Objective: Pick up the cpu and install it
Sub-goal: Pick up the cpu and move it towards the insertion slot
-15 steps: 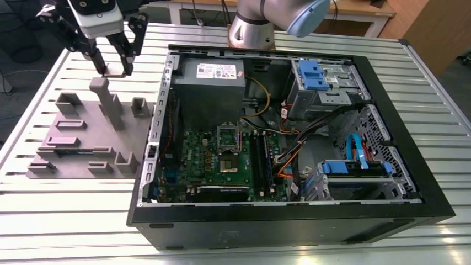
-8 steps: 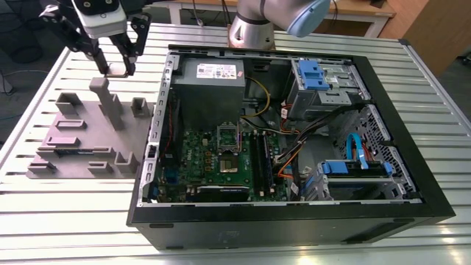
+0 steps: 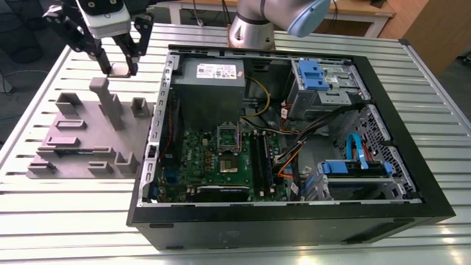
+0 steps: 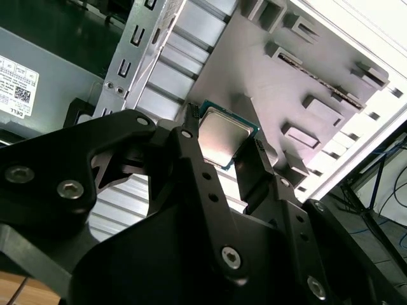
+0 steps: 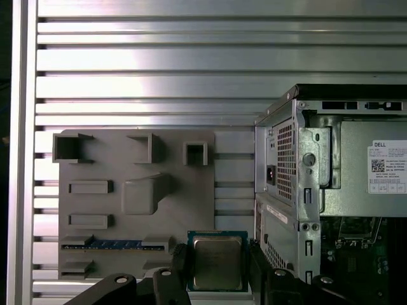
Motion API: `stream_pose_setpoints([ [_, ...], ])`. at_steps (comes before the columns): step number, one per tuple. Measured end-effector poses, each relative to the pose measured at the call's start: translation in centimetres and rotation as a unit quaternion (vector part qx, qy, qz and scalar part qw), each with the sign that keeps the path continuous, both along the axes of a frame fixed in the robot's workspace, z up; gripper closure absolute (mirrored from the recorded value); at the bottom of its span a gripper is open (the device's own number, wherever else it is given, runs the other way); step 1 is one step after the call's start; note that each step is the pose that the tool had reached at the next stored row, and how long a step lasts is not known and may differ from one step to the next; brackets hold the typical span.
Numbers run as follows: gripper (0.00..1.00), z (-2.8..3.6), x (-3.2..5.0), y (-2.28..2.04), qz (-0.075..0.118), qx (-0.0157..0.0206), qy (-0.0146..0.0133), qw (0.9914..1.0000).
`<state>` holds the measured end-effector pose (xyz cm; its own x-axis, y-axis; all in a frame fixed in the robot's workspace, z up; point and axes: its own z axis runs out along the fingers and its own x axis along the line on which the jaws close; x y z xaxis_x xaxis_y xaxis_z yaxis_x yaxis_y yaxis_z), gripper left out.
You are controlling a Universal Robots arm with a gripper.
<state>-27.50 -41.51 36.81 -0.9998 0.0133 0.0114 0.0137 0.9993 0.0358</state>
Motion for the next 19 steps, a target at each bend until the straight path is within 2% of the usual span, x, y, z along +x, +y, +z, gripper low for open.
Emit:
stream_pose_setpoints([
  [4, 0.53, 0.0, 0.1, 0.0, 0.0, 0.0, 0.0, 1.0],
  [6, 0.53, 0.0, 0.72, 0.0, 0.0, 0.0, 0.0, 1.0],
  [13, 0.53, 0.0, 0.88, 0.0, 0.0, 0.0, 0.0, 1.0],
  [19, 0.53, 0.0, 1.34, 0.0, 0.0, 0.0, 0.0, 1.0],
])
